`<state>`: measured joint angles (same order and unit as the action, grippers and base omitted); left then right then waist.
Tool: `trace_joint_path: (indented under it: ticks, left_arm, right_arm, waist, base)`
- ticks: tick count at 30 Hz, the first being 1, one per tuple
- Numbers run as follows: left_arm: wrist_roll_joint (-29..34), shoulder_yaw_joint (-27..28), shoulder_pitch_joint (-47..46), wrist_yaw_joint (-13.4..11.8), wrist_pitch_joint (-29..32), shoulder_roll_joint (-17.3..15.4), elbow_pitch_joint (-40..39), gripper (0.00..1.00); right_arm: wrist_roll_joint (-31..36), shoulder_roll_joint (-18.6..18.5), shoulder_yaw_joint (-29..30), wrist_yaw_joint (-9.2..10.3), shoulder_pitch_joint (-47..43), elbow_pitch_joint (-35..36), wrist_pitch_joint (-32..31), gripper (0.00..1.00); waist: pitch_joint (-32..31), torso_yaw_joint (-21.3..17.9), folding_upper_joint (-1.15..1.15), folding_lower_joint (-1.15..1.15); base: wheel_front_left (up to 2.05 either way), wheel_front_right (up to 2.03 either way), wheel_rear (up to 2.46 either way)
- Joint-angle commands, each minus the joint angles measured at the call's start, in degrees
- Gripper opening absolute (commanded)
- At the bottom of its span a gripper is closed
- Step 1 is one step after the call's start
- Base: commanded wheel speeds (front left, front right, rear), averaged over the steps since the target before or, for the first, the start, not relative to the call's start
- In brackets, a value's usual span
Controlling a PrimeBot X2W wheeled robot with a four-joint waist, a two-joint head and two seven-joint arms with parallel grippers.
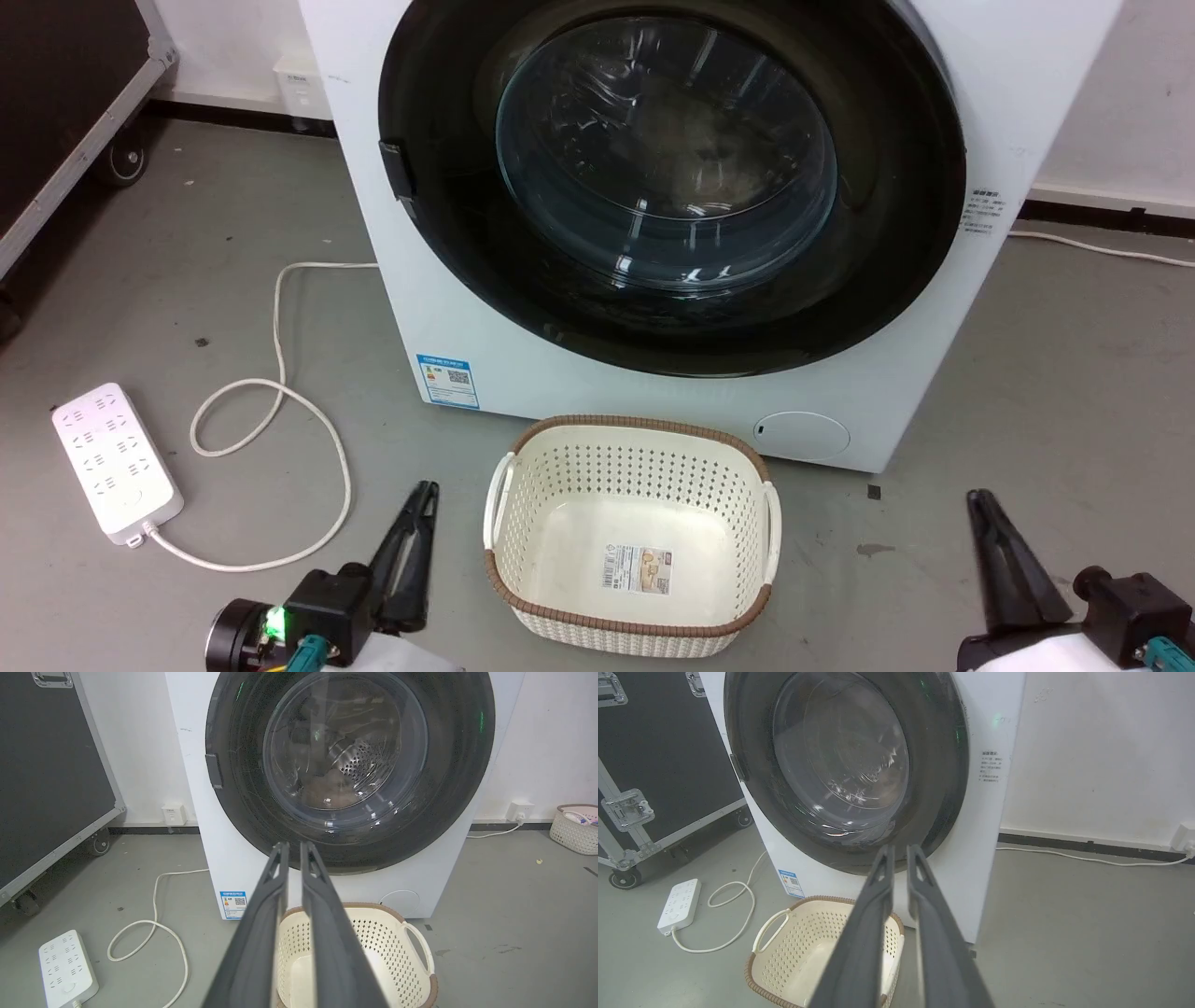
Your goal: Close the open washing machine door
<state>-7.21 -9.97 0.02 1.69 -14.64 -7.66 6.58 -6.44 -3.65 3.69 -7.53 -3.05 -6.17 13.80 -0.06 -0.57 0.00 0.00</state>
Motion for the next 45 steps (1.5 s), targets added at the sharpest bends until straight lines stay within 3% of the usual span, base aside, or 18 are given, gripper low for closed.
trace_joint_path:
  ticks: [1,45]
  left_arm:
    - [0.1,0.1,0.0,0.0,0.2,0.1,-0.1,0.0]
    - [2.9,3.9,0.0,-0.7,5.8,1.9,-2.6,0.0]
  right_arm:
    - [0.1,0.0,0.0,0.0,0.0,0.1,-0.1,0.0]
    - [2.5,0.3,-1.5,0.02,1.2,2.4,-5.4,0.0]
  waist:
    - [0.0,0.0,0.0,0.0]
    - [0.0,0.2,0.0,0.0]
  base:
    - [0.0,0.0,0.0]
    - [0.0,0.0,0.0]
